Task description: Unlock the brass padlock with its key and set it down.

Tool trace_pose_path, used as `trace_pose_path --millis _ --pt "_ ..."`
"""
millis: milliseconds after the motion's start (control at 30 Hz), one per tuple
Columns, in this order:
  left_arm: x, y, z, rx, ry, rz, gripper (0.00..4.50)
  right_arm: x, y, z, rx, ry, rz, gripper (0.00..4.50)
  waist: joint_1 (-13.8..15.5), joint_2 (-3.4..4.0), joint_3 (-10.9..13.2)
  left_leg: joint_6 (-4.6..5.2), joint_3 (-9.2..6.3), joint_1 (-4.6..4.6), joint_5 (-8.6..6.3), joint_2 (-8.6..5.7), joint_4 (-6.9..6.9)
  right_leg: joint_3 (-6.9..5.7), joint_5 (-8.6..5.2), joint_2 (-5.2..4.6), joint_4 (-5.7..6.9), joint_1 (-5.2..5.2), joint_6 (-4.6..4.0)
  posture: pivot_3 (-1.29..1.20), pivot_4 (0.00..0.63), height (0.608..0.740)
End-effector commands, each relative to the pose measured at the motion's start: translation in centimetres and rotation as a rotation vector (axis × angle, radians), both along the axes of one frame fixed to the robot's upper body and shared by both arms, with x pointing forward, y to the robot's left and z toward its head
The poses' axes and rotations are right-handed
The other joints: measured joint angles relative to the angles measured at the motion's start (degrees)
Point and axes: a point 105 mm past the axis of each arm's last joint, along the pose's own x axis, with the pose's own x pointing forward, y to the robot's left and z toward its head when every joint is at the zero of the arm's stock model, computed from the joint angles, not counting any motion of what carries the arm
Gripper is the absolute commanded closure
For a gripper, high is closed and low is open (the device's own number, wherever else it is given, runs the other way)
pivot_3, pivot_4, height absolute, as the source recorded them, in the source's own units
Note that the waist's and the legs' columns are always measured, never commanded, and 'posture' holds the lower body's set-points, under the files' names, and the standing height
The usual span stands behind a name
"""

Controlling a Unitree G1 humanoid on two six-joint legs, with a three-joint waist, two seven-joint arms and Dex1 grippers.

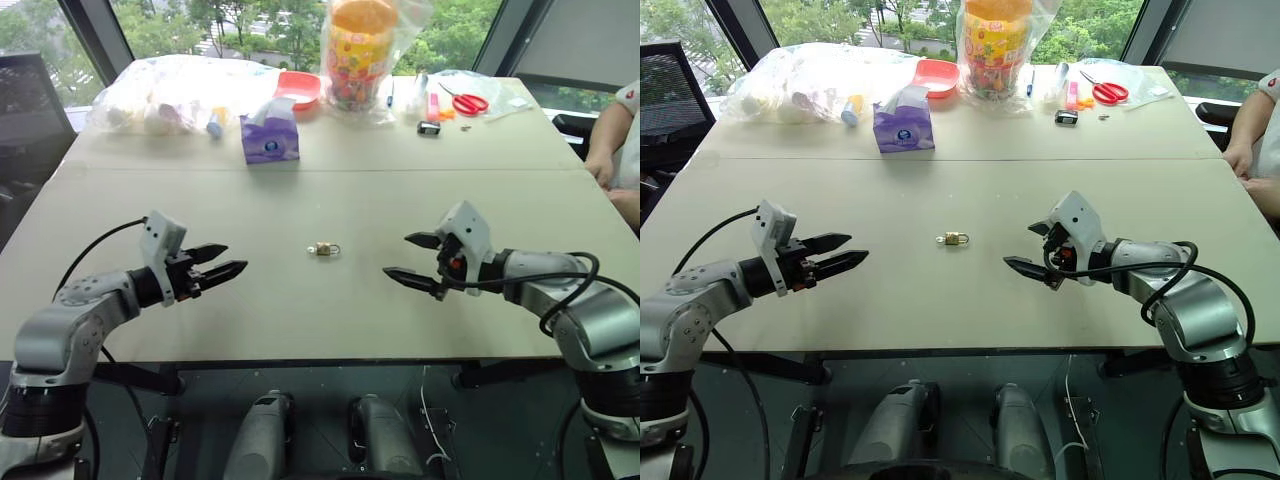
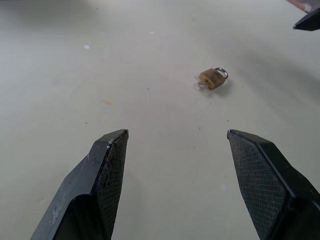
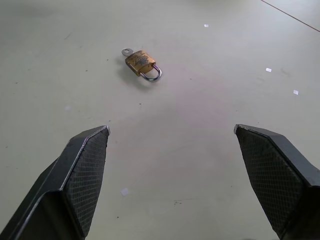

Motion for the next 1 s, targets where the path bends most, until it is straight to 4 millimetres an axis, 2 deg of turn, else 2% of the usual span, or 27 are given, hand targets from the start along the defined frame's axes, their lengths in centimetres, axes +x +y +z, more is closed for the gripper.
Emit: trace_pose_path --millis 33,167,367,533,600,700,833,1000 --pt "-0.2 -0.6 1.4 -0.009 -0.047 -0.029 1.23 -0.2 0.6 1.1 0.004 -0.053 0.023 0.31 0.0 0.00 0.0 0.00 0.00 0.00 0.00 0.00 0.00 0.00 0.00 0.00 0.00 0.00 0.00 0.00 0.150 0.740" --pt "0.1 -0.7 1.6 -0.026 -0.047 -0.023 1.23 -0.3 0.7 0.9 0.004 -0.051 0.020 0.31 0.1 0.00 0.0 -0.01 0.00 0.00 -0.01 0.00 -0.01 0.00 0.00 -0.01 0.00 0.00 0.00 0.00 0.150 0.740" --pt "0.8 -0.3 1.1 0.071 -0.042 -0.010 1.23 0.5 0.6 0.8 -0.029 -0.082 -0.005 0.31 0.0 0.00 0.0 0.01 0.01 0.00 0.00 0.00 0.00 0.00 0.00 0.00 0.00 -0.01 0.00 0.00 0.150 0.740" --pt "1.5 -1.1 6.6 0.122 -0.142 -0.158 1.23 2.6 3.7 1.3 -0.054 -0.081 0.104 0.31 -0.1 -0.01 0.0 0.01 0.02 -0.06 0.01 0.00 0.07 -0.07 0.10 0.01 0.01 -0.07 -0.16 0.00 0.150 0.740" --pt "1.0 -1.2 7.4 0.152 -0.136 -0.234 1.23 3.5 5.2 1.0 -0.085 -0.075 0.172 0.31 -0.6 0.00 0.0 0.07 0.05 -0.03 0.05 0.00 0.08 -0.09 0.10 0.01 -0.01 -0.05 -0.16 0.00 0.150 0.740" --pt "0.3 -0.7 7.0 0.233 -0.107 -0.297 1.23 5.0 7.5 0.6 -0.113 -0.060 0.258 0.31 -1.4 0.03 0.0 0.17 0.18 -0.02 0.03 -0.01 -0.02 -0.10 0.10 0.00 -0.04 -0.06 -0.15 0.00 0.150 0.740" --pt "1.1 0.5 6.1 0.260 -0.100 -0.240 1.23 5.8 10.6 -0.2 -0.153 -0.047 0.369 0.31 -1.6 0.02 0.0 0.21 0.24 -0.05 0.02 -0.01 -0.05 -0.13 0.13 0.10 0.03 -0.12 -0.09 0.00 0.150 0.740" --pt "0.0 0.6 4.1 0.221 -0.039 -0.229 1.23 7.2 11.9 -1.4 -0.207 -0.031 0.408 0.31 -1.4 0.04 0.0 0.22 0.28 -0.04 0.03 0.02 0.04 -0.20 0.27 0.24 0.09 -0.10 0.19 0.00 0.150 0.740"
